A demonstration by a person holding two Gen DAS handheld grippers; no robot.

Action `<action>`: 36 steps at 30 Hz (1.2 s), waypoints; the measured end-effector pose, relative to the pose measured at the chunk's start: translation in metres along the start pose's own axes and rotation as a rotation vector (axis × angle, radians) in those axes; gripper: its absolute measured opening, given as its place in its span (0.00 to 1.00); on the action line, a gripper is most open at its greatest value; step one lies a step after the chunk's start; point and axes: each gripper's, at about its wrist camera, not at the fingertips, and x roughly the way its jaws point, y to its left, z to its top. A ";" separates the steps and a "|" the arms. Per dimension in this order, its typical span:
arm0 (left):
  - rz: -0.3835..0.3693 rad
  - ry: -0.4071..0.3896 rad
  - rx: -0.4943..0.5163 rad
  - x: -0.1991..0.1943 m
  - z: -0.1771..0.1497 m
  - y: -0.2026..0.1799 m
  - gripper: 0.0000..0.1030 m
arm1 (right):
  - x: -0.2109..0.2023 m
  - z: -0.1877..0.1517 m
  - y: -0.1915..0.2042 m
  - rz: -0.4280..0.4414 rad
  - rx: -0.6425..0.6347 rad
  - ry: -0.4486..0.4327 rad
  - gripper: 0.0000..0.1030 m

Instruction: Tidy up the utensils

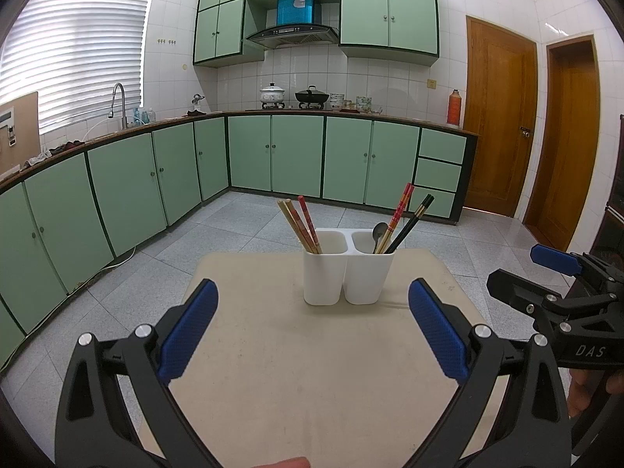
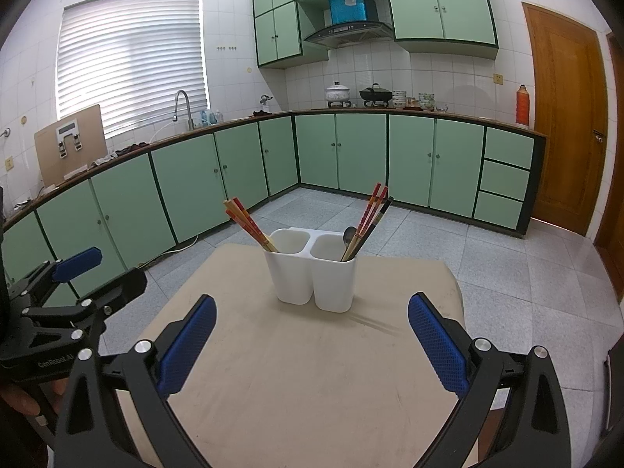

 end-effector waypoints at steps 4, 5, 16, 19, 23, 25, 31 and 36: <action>0.000 0.000 0.000 0.000 0.000 0.000 0.92 | 0.000 0.000 0.000 0.001 0.000 0.000 0.94; 0.000 0.000 0.000 0.000 0.001 0.000 0.93 | 0.001 0.000 0.001 0.000 -0.001 0.001 0.94; 0.002 0.000 0.001 0.000 0.001 0.001 0.92 | 0.001 0.000 0.001 0.001 -0.001 0.002 0.94; 0.001 0.001 0.000 0.000 0.001 0.001 0.92 | 0.001 0.000 0.001 0.000 -0.001 0.002 0.94; 0.001 0.001 -0.003 0.000 0.000 0.002 0.92 | 0.002 0.000 0.000 0.000 -0.002 0.004 0.94; 0.000 0.001 -0.004 0.000 0.000 0.003 0.92 | 0.002 -0.001 0.000 0.000 -0.001 0.005 0.94; 0.004 0.000 -0.004 -0.001 -0.001 0.005 0.92 | 0.004 -0.002 -0.003 -0.001 0.001 0.008 0.94; 0.002 0.002 -0.006 -0.001 -0.001 0.005 0.92 | 0.005 -0.002 -0.004 0.000 0.001 0.008 0.94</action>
